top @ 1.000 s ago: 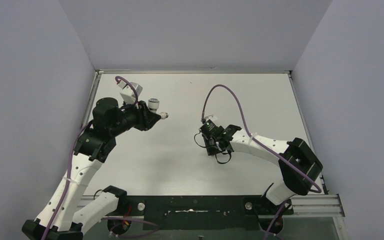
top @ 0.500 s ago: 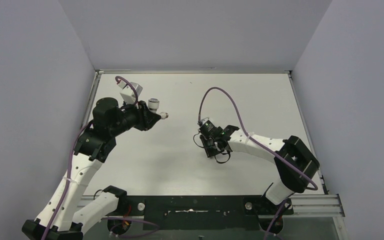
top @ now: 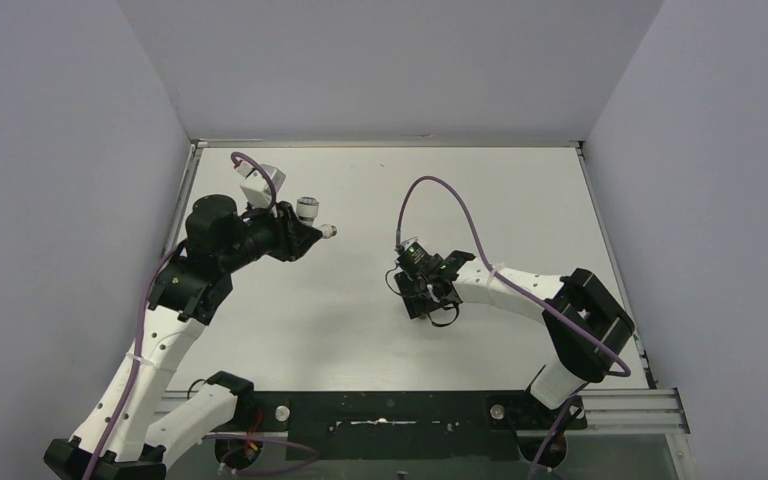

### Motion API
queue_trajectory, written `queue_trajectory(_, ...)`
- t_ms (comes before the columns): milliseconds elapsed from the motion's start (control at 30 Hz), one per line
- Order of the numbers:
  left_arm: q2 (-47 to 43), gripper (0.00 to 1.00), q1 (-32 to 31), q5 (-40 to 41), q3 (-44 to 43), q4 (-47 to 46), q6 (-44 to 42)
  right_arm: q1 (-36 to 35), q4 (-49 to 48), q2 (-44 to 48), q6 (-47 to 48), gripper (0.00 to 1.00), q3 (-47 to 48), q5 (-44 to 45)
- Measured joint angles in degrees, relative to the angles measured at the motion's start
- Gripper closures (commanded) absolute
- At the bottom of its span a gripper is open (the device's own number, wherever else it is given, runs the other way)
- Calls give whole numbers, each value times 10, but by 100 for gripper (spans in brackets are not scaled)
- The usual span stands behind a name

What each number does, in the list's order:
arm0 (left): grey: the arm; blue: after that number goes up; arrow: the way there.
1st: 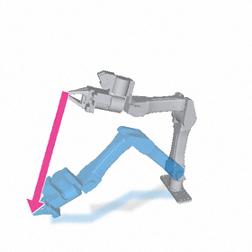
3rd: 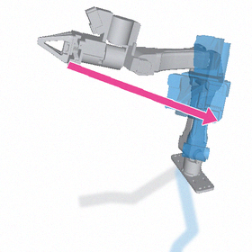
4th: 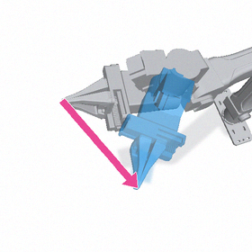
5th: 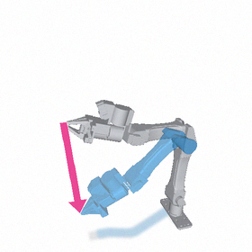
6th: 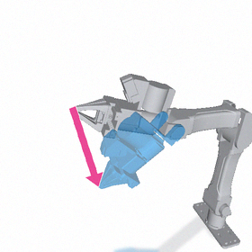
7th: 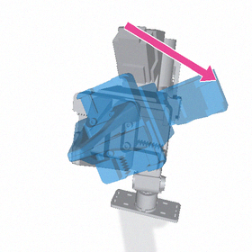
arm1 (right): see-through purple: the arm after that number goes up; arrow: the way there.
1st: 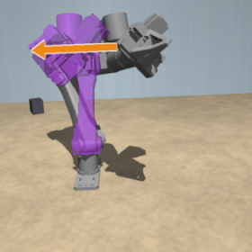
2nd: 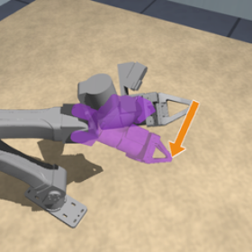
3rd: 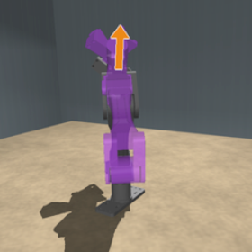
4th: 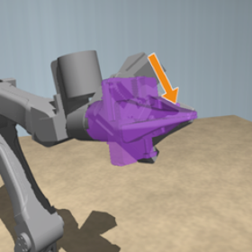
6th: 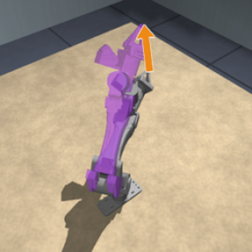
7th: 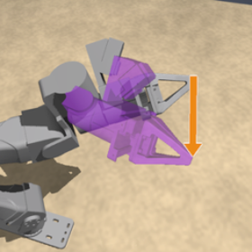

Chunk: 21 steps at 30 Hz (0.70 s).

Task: Install the water faucets
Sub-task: Pick up the adaptor at the center of the board.

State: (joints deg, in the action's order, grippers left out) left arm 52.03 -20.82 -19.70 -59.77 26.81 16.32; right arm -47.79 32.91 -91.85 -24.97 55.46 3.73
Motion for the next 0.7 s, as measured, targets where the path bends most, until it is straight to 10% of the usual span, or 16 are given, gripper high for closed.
queue_trajectory(700,0,100,0,0,0,0,0,6,30,0,-28,59,18,-17)
